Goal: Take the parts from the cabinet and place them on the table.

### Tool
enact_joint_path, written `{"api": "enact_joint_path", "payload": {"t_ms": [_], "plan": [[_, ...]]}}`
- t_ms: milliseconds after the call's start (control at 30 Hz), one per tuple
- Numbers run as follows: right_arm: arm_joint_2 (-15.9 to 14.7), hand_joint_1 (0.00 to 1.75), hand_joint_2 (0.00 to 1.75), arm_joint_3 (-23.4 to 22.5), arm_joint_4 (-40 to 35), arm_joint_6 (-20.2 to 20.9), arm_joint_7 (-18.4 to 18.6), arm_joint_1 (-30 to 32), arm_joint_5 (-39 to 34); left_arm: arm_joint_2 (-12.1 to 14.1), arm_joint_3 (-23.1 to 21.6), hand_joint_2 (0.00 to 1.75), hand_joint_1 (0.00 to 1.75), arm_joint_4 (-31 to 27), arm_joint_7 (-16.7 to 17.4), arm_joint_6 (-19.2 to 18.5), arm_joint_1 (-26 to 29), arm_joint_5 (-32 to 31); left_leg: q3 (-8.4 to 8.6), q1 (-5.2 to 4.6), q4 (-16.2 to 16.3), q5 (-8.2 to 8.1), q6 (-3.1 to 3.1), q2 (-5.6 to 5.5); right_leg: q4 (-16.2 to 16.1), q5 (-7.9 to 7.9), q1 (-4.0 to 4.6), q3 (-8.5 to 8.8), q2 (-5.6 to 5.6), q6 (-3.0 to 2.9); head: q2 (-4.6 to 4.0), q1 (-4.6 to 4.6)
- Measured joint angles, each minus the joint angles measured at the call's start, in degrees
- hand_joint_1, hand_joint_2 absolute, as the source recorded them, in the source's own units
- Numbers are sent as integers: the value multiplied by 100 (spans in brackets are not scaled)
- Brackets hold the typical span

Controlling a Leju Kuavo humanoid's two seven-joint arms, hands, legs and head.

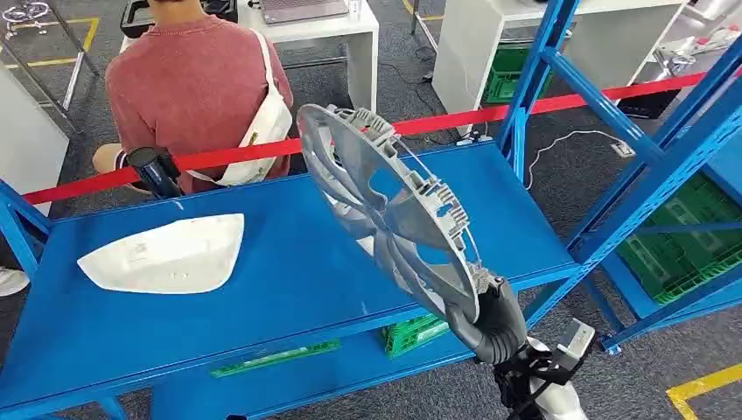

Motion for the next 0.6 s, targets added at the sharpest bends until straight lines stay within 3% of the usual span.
{"api": "enact_joint_path", "payload": {"t_ms": [33, 100, 133, 167, 267, 300, 333, 367, 433, 467, 500, 533, 600], "plan": [[4, 175, 175, 0, 9, 0, 4, 0, 2, 0, -2, 175, 0, 0, 2, 0, -1, 0, -10, 0, 17, 1, -2, -5, -224, 235, 0, 77, 0, -16, 0, 2], [6, 175, 175, -4, 15, 0, 9, -2, 13, -2, -2, 175, 0, 0, 4, 6, -9, -2, -23, 1, 53, 4, -25, -19, -1143, 766, 0, 491, 0, -60, 0, 11], [9, 175, 175, -6, 17, 2, 9, -10, 13, -2, -4, 175, 0, 0, 7, 9, -13, -4, -47, 1, 72, 16, -56, -23, -1537, 774, 4, 653, 12, -101, 0, 13], [13, 175, 175, -7, 22, 2, 9, -5, 15, -2, -4, 175, 0, 0, 7, 20, -23, -18, -83, -22, 84, 36, -109, -39, -1529, 835, 49, 676, 22, -114, 0, 11], [28, 175, 175, -22, 24, 2, 7, -4, 15, 0, -7, 175, 0, 0, -7, 50, -23, -37, -103, -1, 39, 138, -252, -43, -1555, 875, 80, 587, 23, -216, 0, 13], [33, 175, 175, -28, 28, 4, 9, -3, 15, 11, -7, 175, 0, -2, -13, 63, -22, -52, -132, -18, 51, 147, -291, -47, -1609, 946, 22, 567, 12, -267, 0, 18], [44, 175, 175, -31, 33, 15, 9, -8, 15, 22, -9, 175, 0, -2, -15, 68, -24, -55, -177, 9, 131, 9, -331, -38, -1618, 994, 18, 526, -9, -300, 0, 22], [57, 175, 175, -37, 33, 20, 6, -8, 15, 22, -9, 175, 0, -2, -15, 68, -29, -55, -282, 19, 373, -261, -357, -22, -1617, 1030, 14, 476, -13, -351, 0, -9], [68, 175, 175, -48, 37, 22, 7, -8, 15, 22, -11, 175, 0, -2, -13, 68, -35, -63, -543, 65, 1223, -835, -425, -16, -1613, 1108, 15, 364, -26, -360, 0, -35], [70, 175, 175, -59, 44, 22, 7, -7, 15, 22, -11, 175, 0, -2, -13, 68, -34, -70, -631, 81, 1587, -985, -454, -12, -1608, 1155, 15, 302, -33, -352, 0, -35], [77, 175, 175, -63, 59, 26, 17, -7, 24, 22, -11, 175, 0, -2, -11, 68, -33, -72, -615, 99, 1723, -971, -475, -8, -1599, 1199, 13, 240, -37, -340, 0, -35], [85, 175, 175, -63, 74, 33, 28, -13, 33, 22, -11, 175, 0, -2, -11, 68, -34, -74, -460, 119, 1588, -813, -491, -3, -1591, 1236, 4, 182, -41, -320, 0, -35], [107, 175, 175, -74, 98, 48, 50, -39, 50, 26, -11, 175, 0, -4, -11, 68, -41, -79, 124, 147, 747, -435, -502, 18, -1570, 1293, -18, 98, -43, -270, 0, -35]]}}
